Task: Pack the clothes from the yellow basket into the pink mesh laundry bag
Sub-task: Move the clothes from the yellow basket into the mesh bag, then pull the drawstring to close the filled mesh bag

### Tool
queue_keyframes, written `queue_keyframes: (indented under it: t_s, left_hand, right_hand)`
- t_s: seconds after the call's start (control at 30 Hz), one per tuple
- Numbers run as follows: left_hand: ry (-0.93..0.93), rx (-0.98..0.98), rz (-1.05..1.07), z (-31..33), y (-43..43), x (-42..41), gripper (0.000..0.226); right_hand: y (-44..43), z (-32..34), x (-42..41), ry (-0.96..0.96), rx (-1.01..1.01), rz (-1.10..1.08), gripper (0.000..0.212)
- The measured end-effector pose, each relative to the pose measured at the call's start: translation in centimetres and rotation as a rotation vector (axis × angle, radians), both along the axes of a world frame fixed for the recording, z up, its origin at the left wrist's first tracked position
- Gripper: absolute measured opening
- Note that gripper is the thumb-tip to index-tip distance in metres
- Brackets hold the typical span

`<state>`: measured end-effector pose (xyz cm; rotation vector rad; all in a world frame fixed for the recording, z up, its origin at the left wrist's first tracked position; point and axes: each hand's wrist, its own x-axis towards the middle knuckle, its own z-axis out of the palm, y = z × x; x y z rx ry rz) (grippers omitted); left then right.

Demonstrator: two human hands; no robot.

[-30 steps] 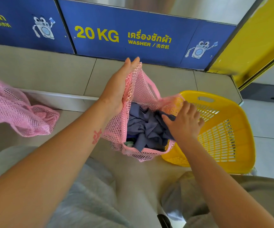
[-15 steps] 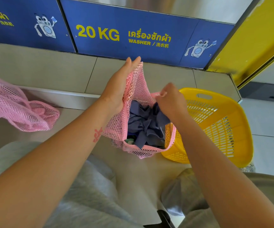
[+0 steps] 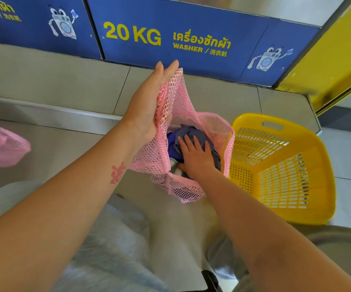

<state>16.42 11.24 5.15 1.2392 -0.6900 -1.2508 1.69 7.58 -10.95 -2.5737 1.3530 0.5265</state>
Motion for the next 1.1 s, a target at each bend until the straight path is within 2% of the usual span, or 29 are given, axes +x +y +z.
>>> queue_keyframes:
  t_s: [0.1, 0.13, 0.23, 0.3, 0.37, 0.47, 0.53, 0.6, 0.7, 0.77, 0.87, 0.93, 0.97, 1.03, 1.1]
  left_hand:
    - [0.006, -0.004, -0.015, -0.2, 0.0, 0.2, 0.057]
    - [0.0, -0.003, -0.024, -0.4, 0.0, 0.2, 0.055]
    - [-0.02, 0.018, -0.046, -0.8, -0.2, 0.3, 0.061]
    - [-0.021, 0.005, -0.056, -1.0, -0.4, 0.2, 0.058]
    - [-0.011, -0.014, -0.072, -1.0, -0.4, 0.1, 0.049]
    - [-0.035, -0.032, -0.106, -1.0, -0.3, 0.0, 0.047]
    - [-0.068, -0.046, -0.124, -1.0, -0.1, 0.1, 0.046]
    - [-0.106, -0.061, -0.133, -1.2, -0.1, 0.1, 0.046]
    - [-0.343, -0.012, -0.166, -2.1, 0.0, -0.7, 0.041]
    - [-0.617, 0.048, -0.331, -3.7, 0.3, -1.4, 0.041]
    - [-1.08, 0.209, -0.967, -6.3, 0.8, -2.3, 0.043]
    - [-1.214, 0.287, -1.347, -6.9, 1.2, -2.6, 0.049]
    - [-1.221, 0.318, -1.433, -6.7, 1.1, -2.5, 0.049]
    - [-1.195, 0.361, -1.376, -6.1, 0.7, -2.1, 0.042]
    - [-1.166, 0.339, -1.053, -5.6, -0.1, -1.5, 0.028]
  right_hand:
    - [-1.9, 3.0, 0.6, -0.056, 0.048, -0.027, 0.07]
    - [-2.2, 4.2, 0.7, -0.127, -0.002, -0.025, 0.059]
    - [-2.6, 7.3, 0.5, -0.501, -0.376, -0.103, 0.021]
    - [-3.8, 8.0, 0.3, -0.615, -0.515, -0.164, 0.015]
    - [-5.7, 7.9, 0.2, -0.53, -0.456, -0.206, 0.032]
    - [-8.0, 7.0, 0.4, -0.266, -0.311, -0.217, 0.051]
    - [-8.6, 6.2, 0.7, -0.108, -0.307, -0.166, 0.044]
    - [-9.0, 5.9, 0.7, -0.073, -0.329, -0.172, 0.031]
    - [-9.8, 6.6, 0.1, -0.301, -0.328, -0.378, 0.022]
    - [-10.7, 7.5, -0.7, -0.448, -0.259, -0.545, 0.018]
    - [-11.5, 8.6, -1.9, -0.615, -0.141, -0.717, 0.021]
    - [-11.6, 9.1, -2.4, -0.689, -0.131, -0.766, 0.023]
    - [-11.5, 9.2, -2.5, -0.714, -0.14, -0.773, 0.023]
    - [-11.1, 9.2, -2.6, -0.763, -0.176, -0.77, 0.023]
    - [-10.6, 9.1, -2.6, -0.814, -0.209, -0.761, 0.021]
